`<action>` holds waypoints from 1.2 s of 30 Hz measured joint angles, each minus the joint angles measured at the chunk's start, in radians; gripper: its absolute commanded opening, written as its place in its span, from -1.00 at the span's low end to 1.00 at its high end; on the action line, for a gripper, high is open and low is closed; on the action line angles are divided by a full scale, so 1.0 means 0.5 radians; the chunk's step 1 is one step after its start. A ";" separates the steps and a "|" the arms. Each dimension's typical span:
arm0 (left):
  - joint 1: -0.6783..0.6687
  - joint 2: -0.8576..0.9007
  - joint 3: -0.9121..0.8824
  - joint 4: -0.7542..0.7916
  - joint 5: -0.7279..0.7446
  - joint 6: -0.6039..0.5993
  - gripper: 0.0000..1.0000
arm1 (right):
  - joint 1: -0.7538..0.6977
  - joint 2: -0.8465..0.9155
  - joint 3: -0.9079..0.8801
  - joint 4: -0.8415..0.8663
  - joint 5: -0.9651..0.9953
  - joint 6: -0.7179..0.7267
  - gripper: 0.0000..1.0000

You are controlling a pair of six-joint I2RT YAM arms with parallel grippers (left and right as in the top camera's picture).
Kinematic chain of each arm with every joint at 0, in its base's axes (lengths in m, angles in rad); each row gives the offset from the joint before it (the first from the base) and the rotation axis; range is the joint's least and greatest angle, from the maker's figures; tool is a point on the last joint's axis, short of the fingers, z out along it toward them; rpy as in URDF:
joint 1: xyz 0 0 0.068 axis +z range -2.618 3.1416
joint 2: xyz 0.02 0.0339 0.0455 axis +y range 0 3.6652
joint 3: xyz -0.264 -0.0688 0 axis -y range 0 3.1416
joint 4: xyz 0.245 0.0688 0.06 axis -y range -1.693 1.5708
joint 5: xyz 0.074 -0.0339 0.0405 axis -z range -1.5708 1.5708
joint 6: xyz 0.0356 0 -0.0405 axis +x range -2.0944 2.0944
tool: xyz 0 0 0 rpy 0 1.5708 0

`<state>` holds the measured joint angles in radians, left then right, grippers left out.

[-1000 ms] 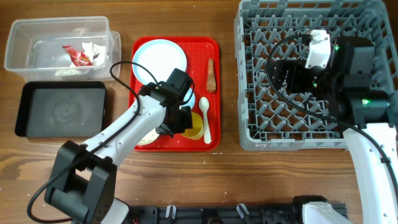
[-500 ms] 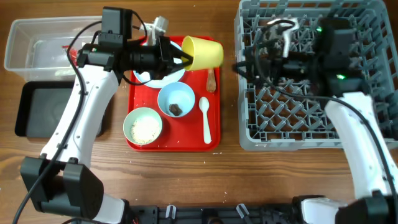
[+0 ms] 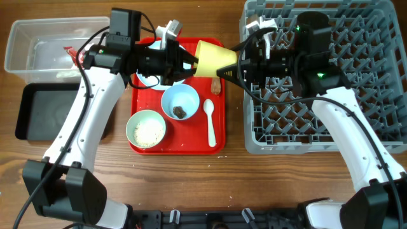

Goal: Sort waste into correct bins and load items into the dishwasher rack
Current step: 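Lift the yellow cup and hand it to the right gripper, then place the yellow cup in the dish rack with the right gripper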

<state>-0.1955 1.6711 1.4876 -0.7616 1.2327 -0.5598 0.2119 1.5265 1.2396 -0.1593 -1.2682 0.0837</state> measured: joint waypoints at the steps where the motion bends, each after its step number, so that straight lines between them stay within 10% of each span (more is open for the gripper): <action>1: 0.013 0.000 0.000 0.006 0.019 -0.001 -0.84 | 0.002 0.000 0.000 0.006 -0.007 -0.002 0.22; 9: 0.025 -0.002 0.001 0.011 0.054 -0.008 -0.92 | 0.016 0.003 0.000 0.097 -0.041 0.005 0.29; 12: 0.025 -0.006 0.011 -0.010 0.060 -0.007 -0.89 | 0.017 0.004 -0.002 0.169 -0.060 0.050 0.04; 17: -0.022 -0.018 0.012 -0.041 -0.059 -0.011 -0.38 | 0.025 0.004 -0.002 0.202 -0.040 0.095 -0.05; 36: -0.041 -0.018 0.012 -0.047 -0.239 -0.007 -0.39 | -0.284 0.004 0.002 -0.260 0.015 -0.031 -0.05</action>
<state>-0.2161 1.6623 1.4937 -0.7853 1.1133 -0.5632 0.0700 1.5284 1.2407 -0.2893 -1.2606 0.0685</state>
